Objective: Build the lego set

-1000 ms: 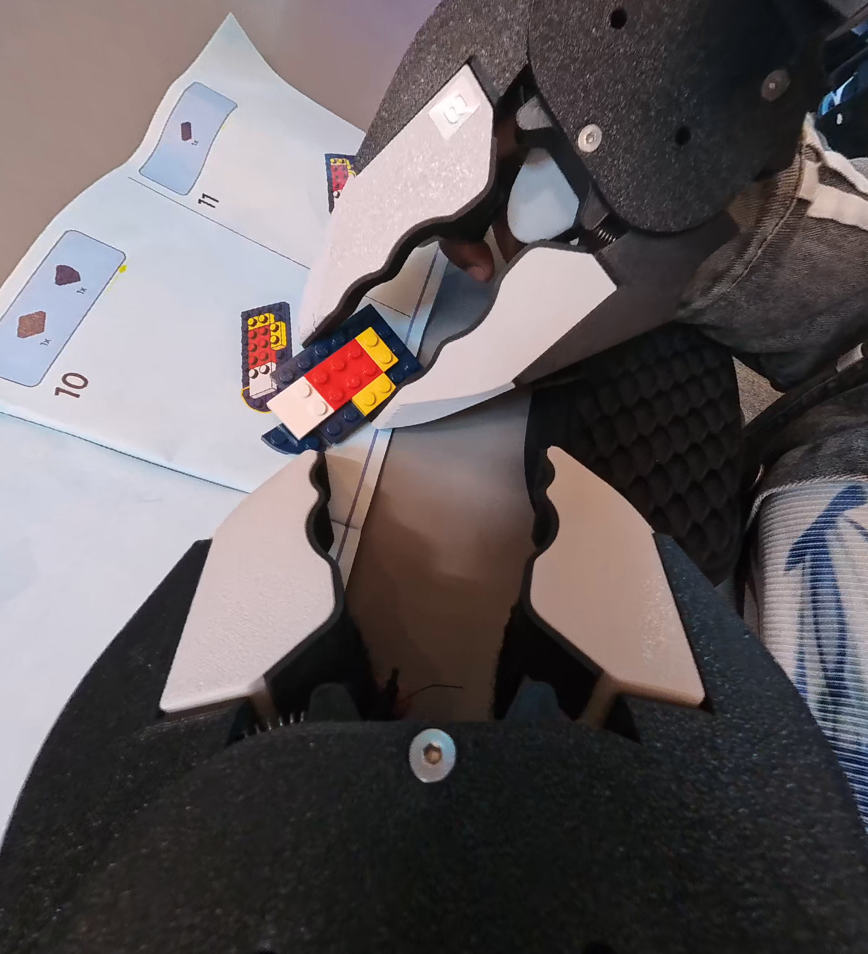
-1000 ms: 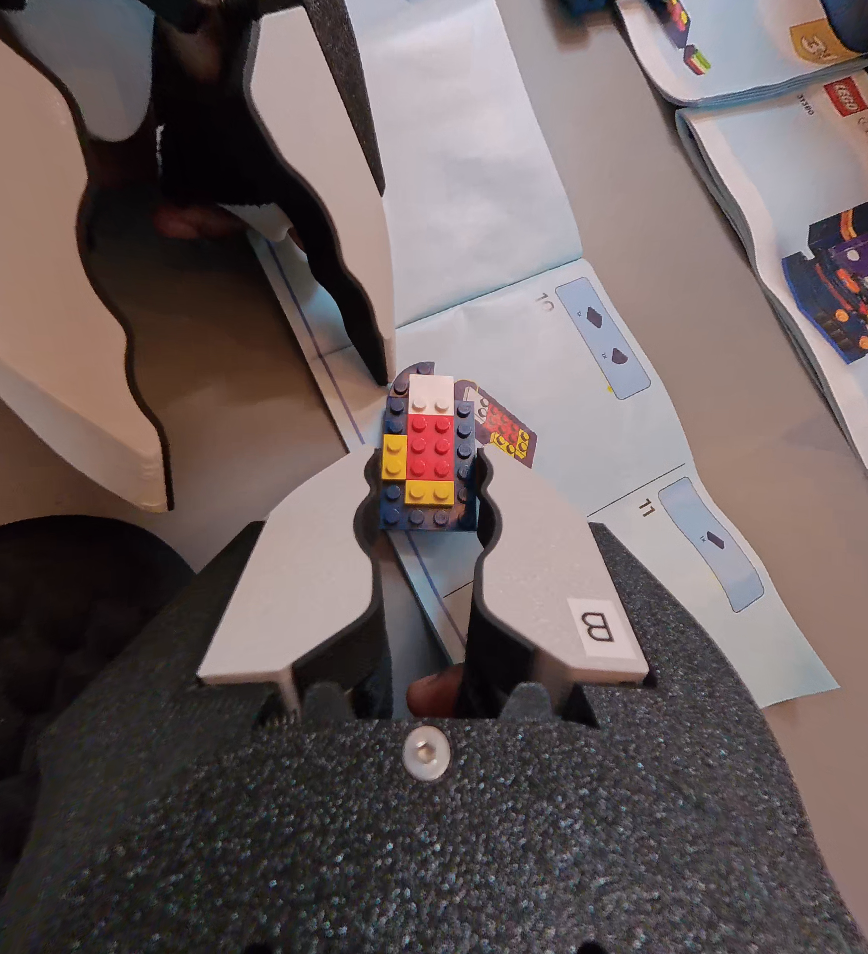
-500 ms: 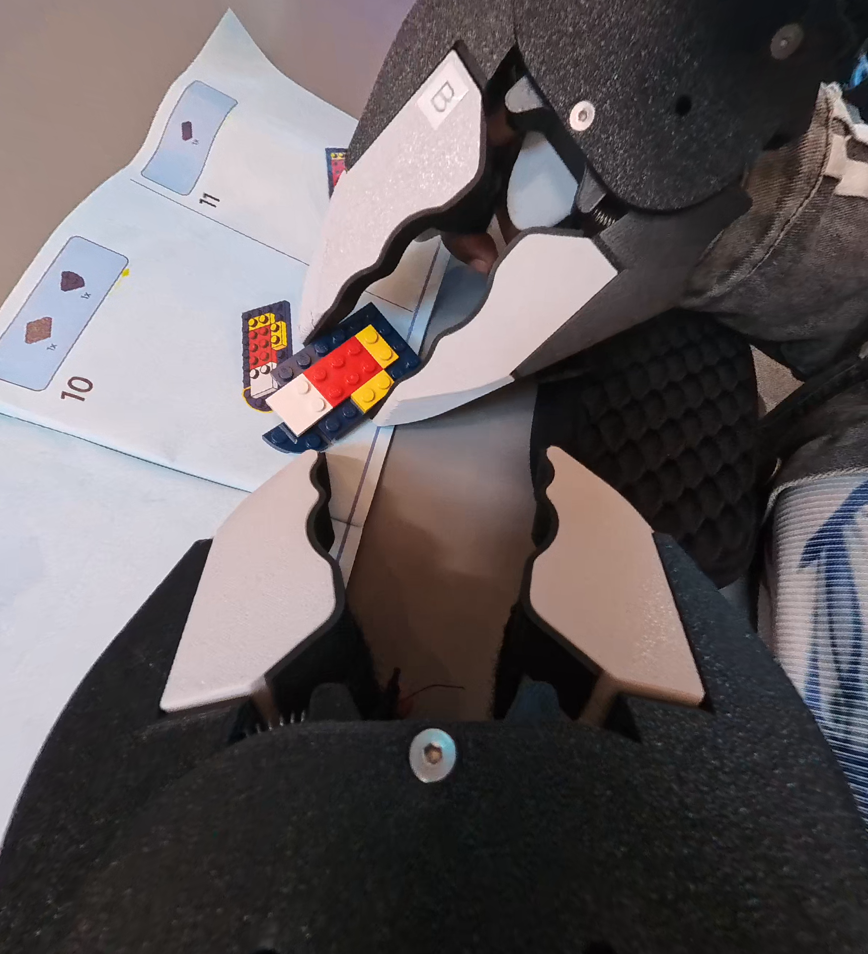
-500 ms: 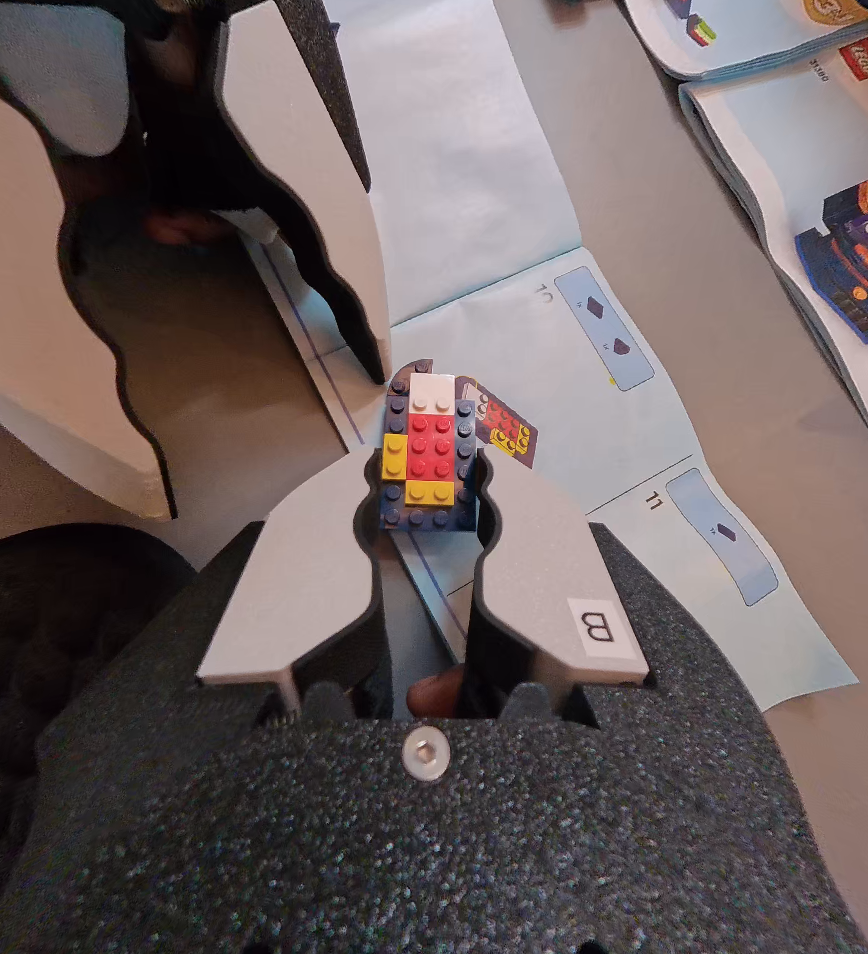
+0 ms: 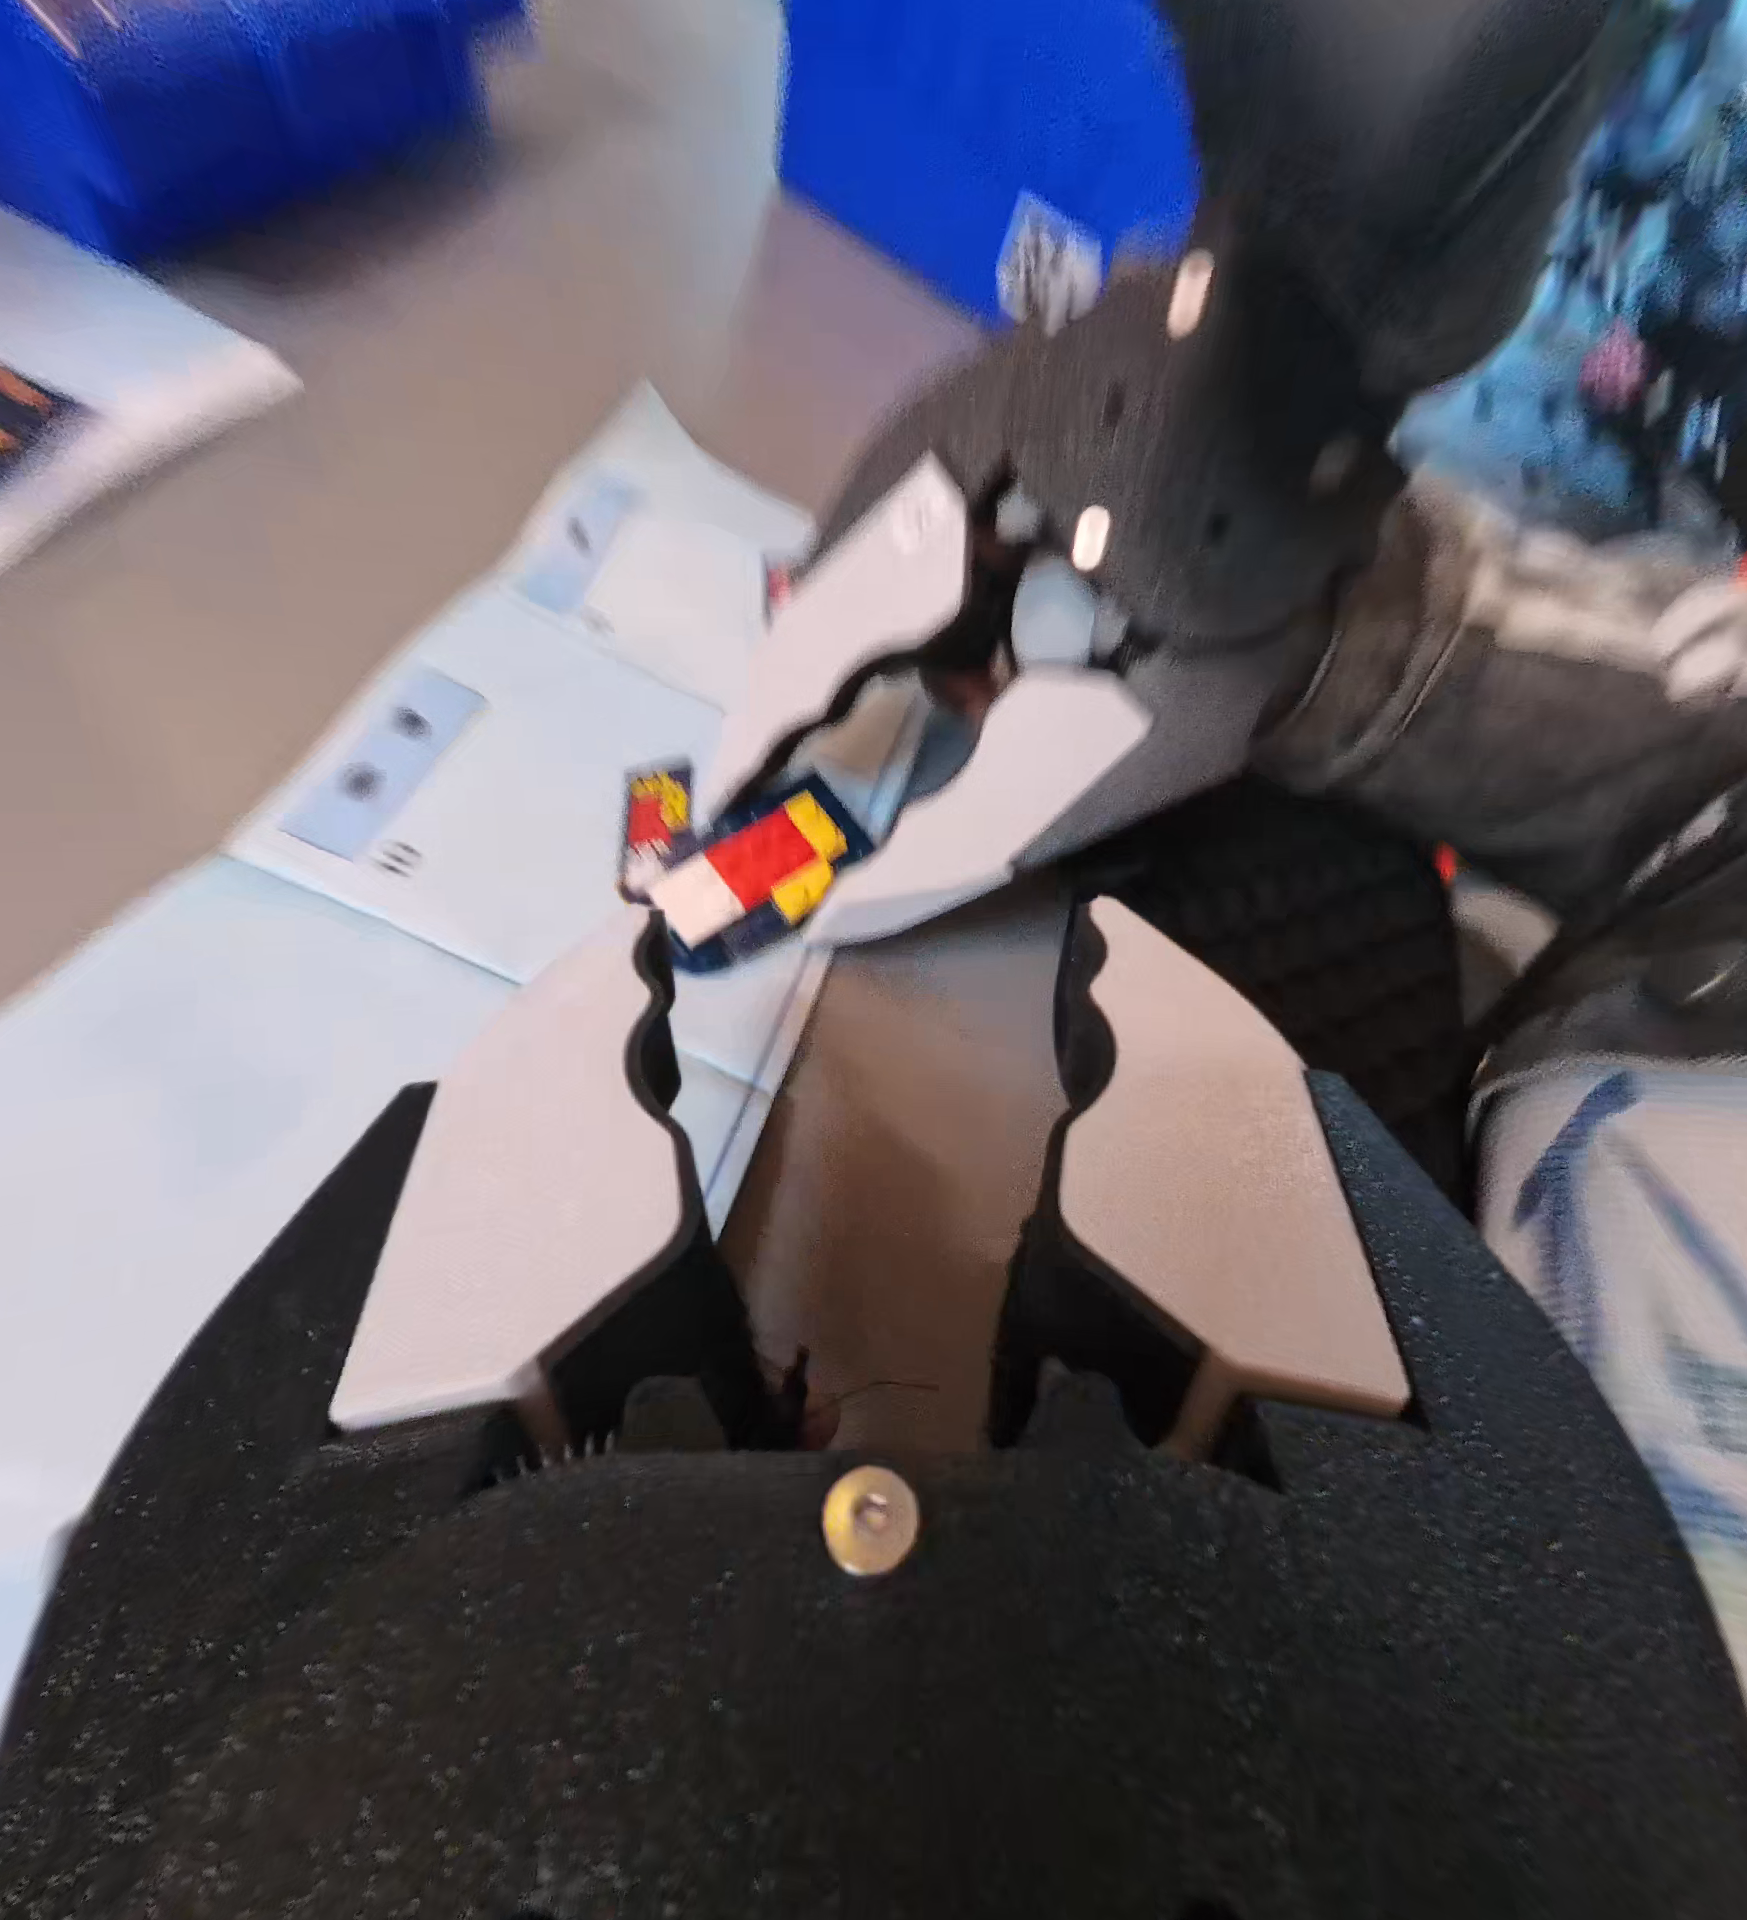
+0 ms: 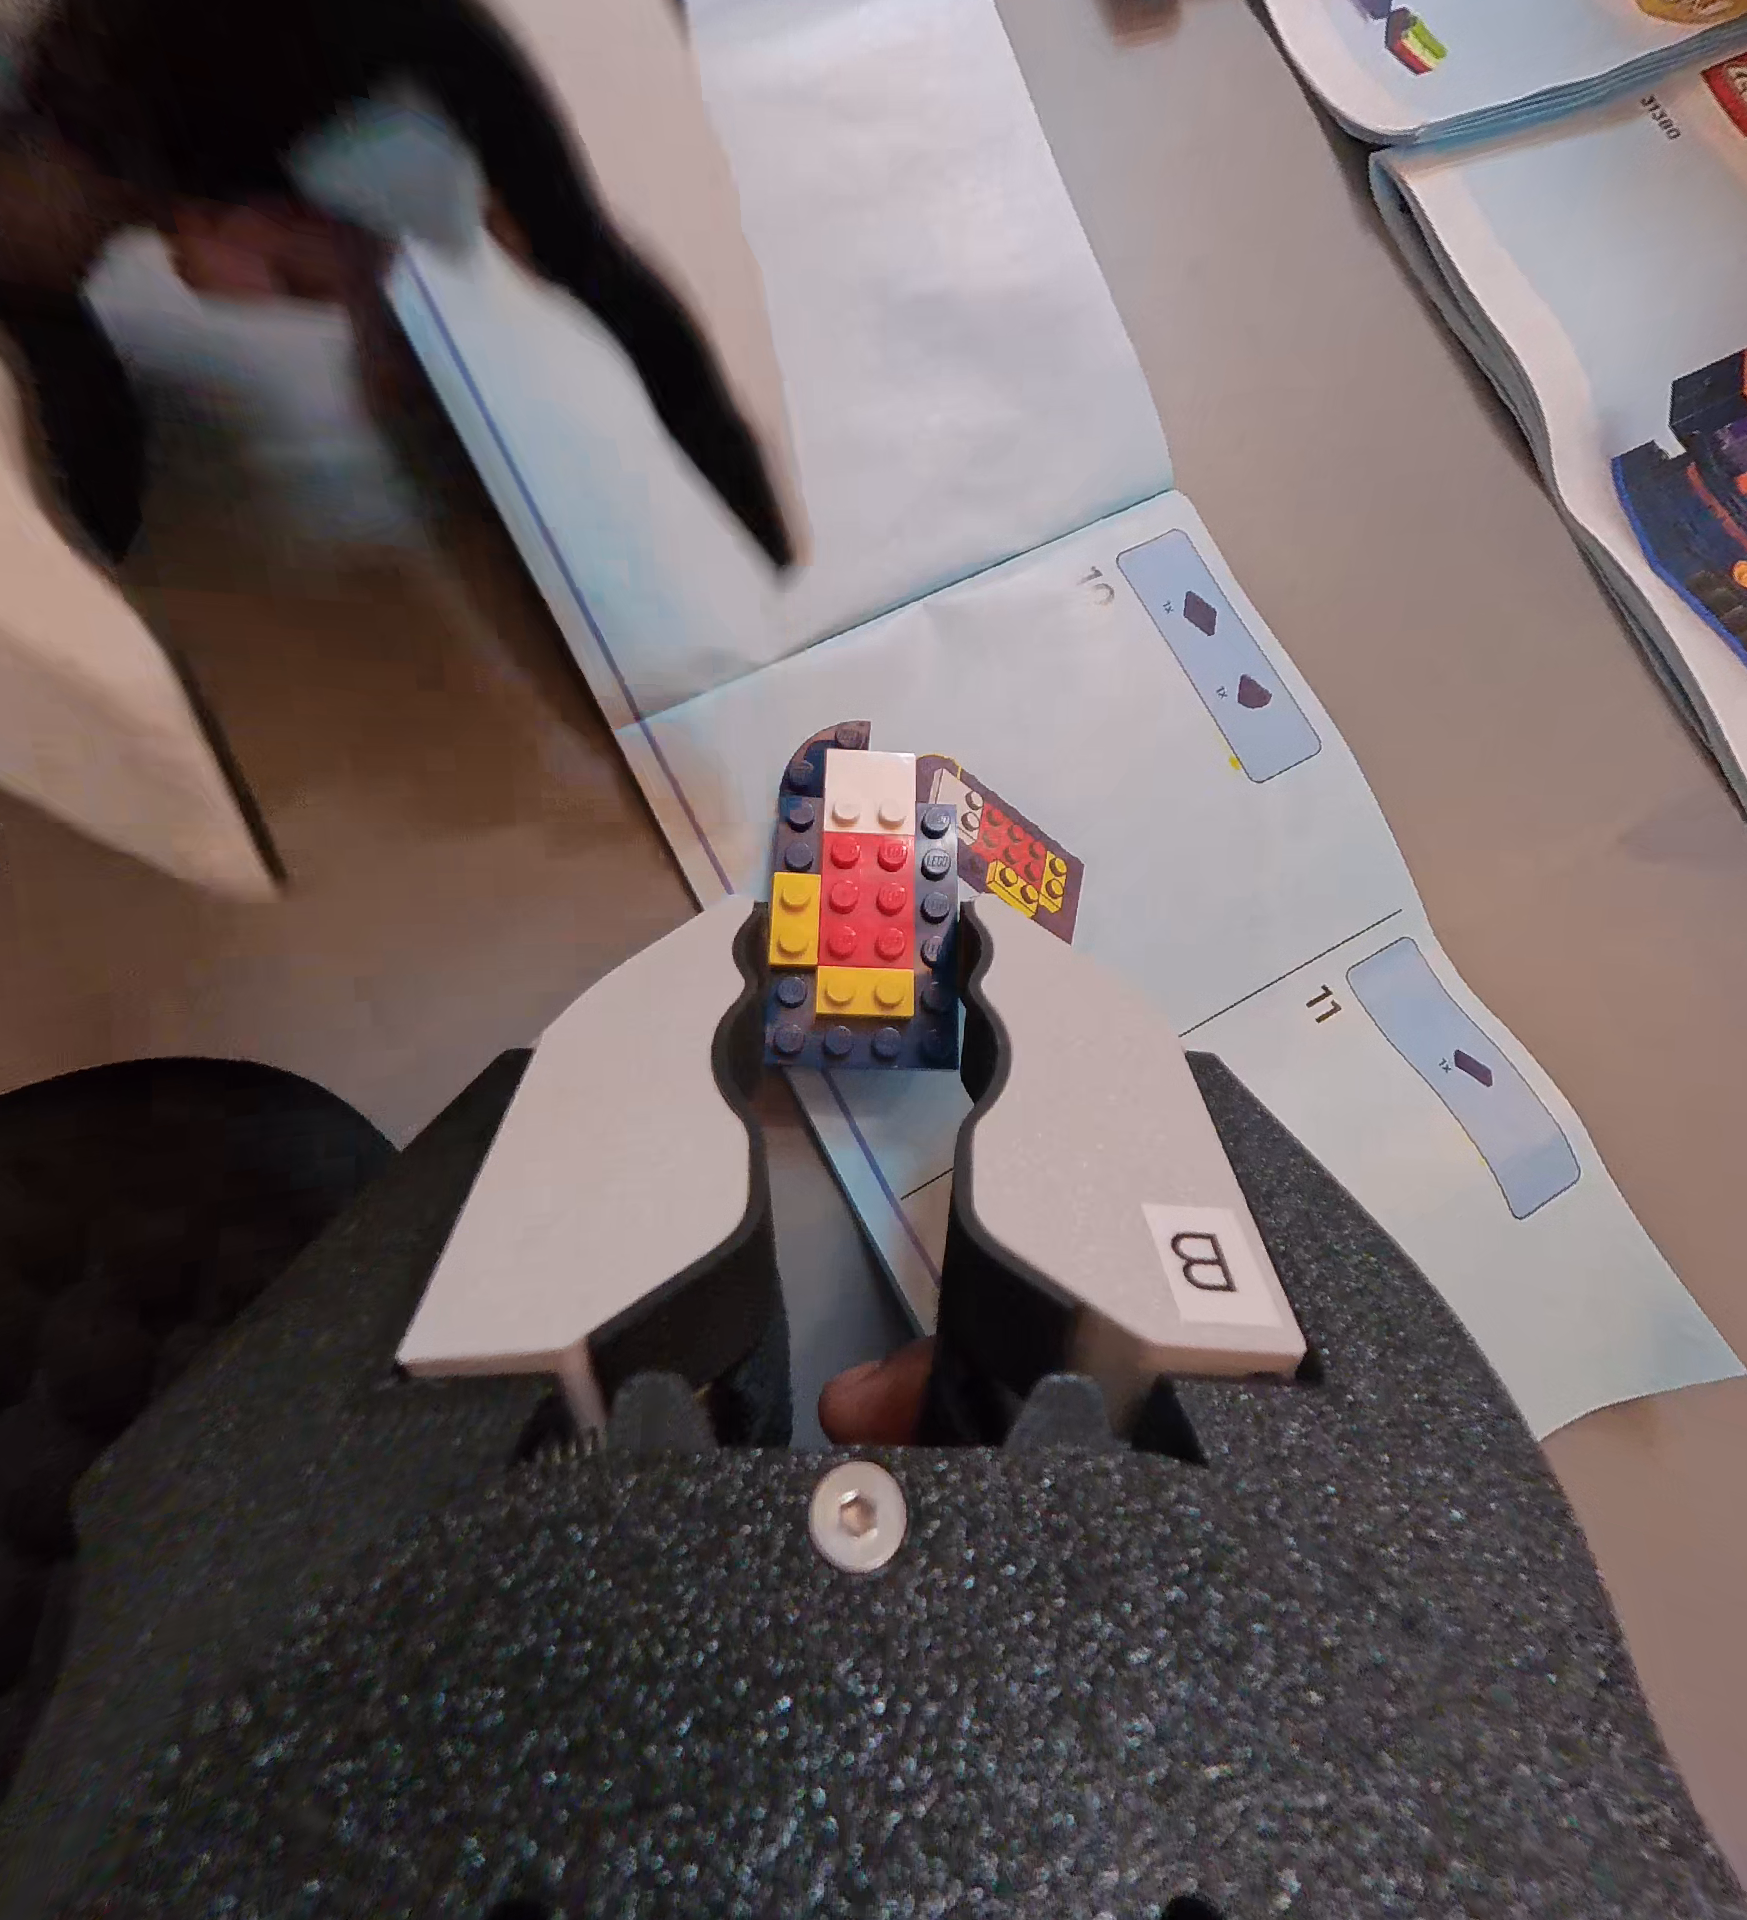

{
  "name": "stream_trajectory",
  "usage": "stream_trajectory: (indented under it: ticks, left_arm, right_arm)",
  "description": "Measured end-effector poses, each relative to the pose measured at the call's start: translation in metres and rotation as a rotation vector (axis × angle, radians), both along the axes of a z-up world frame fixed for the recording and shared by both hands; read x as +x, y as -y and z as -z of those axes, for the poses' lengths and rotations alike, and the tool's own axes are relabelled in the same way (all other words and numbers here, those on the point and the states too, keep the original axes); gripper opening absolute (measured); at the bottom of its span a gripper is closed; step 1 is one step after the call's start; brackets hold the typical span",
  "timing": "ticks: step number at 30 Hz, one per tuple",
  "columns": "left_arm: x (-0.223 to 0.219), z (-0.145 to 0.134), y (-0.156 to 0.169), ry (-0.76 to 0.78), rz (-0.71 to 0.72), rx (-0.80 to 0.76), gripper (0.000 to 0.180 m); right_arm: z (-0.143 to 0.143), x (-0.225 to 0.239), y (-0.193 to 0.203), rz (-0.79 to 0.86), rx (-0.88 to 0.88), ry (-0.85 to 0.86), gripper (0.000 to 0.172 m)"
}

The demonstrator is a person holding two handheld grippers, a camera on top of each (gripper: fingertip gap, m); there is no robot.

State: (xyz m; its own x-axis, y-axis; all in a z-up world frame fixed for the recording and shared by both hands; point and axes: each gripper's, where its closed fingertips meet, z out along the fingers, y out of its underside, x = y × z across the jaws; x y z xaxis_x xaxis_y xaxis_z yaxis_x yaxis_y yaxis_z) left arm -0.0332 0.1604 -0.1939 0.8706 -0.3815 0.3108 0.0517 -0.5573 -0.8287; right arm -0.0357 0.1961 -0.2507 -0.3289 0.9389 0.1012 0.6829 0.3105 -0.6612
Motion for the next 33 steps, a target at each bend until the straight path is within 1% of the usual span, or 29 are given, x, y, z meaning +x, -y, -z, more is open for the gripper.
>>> stream_trajectory:
  ticks: [2,3,5,6,8,11,13,16,30,33]
  left_arm:
    - [-0.020,-0.041,0.008,0.053,-0.146,0.166,0.071]
    - [-0.028,-0.055,0.017,0.061,-0.198,0.228,0.071]
    - [-0.037,-0.064,0.036,0.039,-0.265,0.267,0.071]
    - [-0.035,-0.062,0.045,0.030,-0.261,0.255,0.070]
    - [-0.020,-0.053,0.058,0.051,-0.198,0.202,0.071]
    - [-0.005,-0.035,0.063,0.074,-0.136,0.132,0.072]
    - [-0.002,-0.027,0.061,0.078,-0.121,0.102,0.072]
    - [0.001,-0.026,0.055,0.090,-0.096,0.100,0.072]
    - [0.009,-0.006,0.034,0.039,-0.008,0.028,0.071]
    - [0.009,0.003,0.031,0.009,0.006,0.001,0.071]
  right_arm:
    - [0.000,0.000,0.000,0.002,-0.002,-0.001,0.034]
    - [0.000,0.000,0.000,0.002,-0.002,-0.003,0.034]
    - [0.000,0.000,0.000,0.001,-0.002,-0.004,0.034]
    - [0.000,0.000,0.000,0.001,-0.004,-0.003,0.034]
    - [0.000,0.000,0.000,0.001,-0.004,-0.004,0.034]
    - [0.000,0.000,0.000,0.001,0.002,-0.012,0.034]
    - [0.000,0.000,0.000,0.000,0.005,-0.015,0.034]
    - [0.000,0.000,0.000,0.000,0.009,-0.016,0.034]
    - [0.000,0.000,0.000,-0.007,0.021,-0.029,0.034]
    - [-0.001,0.000,0.000,-0.006,0.021,-0.035,0.034]
